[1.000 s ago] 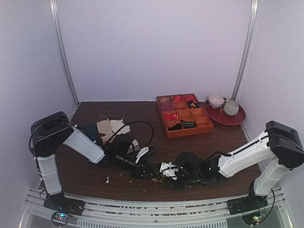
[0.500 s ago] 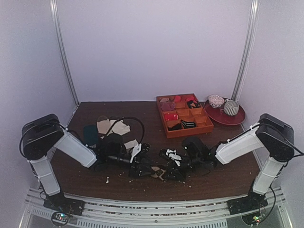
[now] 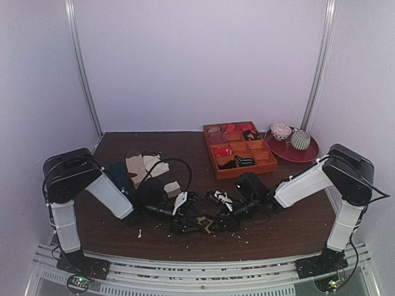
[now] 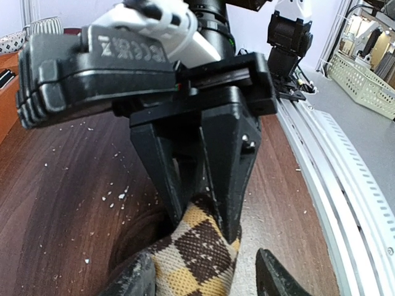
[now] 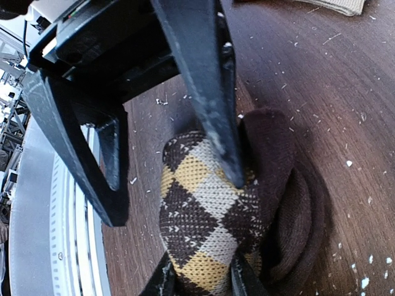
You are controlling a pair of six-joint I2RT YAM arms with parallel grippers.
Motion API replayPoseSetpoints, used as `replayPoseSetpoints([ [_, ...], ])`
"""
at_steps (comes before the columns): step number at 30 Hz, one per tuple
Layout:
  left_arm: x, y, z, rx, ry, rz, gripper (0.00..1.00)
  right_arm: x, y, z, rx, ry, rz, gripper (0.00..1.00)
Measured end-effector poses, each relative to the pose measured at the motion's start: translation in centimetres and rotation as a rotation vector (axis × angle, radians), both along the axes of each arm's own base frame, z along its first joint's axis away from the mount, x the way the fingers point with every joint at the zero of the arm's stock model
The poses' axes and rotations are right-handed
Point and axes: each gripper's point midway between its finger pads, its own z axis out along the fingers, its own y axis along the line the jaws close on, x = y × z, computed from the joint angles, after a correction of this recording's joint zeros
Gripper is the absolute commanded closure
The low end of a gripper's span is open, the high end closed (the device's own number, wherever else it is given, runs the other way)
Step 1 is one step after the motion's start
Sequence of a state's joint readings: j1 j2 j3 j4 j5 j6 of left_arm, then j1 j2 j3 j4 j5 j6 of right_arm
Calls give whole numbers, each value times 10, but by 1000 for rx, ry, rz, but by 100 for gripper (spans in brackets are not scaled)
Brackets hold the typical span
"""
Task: Roll the socks
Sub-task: Roll a pair of socks at the center of the board.
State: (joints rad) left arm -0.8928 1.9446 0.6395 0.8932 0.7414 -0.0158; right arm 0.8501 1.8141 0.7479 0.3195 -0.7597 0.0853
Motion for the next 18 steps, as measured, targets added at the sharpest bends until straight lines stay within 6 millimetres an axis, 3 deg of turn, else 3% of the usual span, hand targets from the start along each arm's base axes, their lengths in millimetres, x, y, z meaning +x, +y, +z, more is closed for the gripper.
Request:
replayPoseSetpoints([
  [4, 3, -4, -5, 16, 5, -2, 49, 0, -1, 0, 4, 12, 0, 76],
  [7, 5, -5, -7, 28, 10, 2, 59, 1, -1, 0, 5, 21, -4, 76],
  [10, 8, -5, -12, 45, 13, 15, 75, 1, -2, 0, 6, 30, -8, 76],
  [12, 8, -5, -14, 50, 22, 20, 98, 1, -2, 0, 8, 37, -9, 76],
  [18, 8, -4, -16, 57, 51, 40, 100, 3, -4, 0, 15, 70, -12, 69],
])
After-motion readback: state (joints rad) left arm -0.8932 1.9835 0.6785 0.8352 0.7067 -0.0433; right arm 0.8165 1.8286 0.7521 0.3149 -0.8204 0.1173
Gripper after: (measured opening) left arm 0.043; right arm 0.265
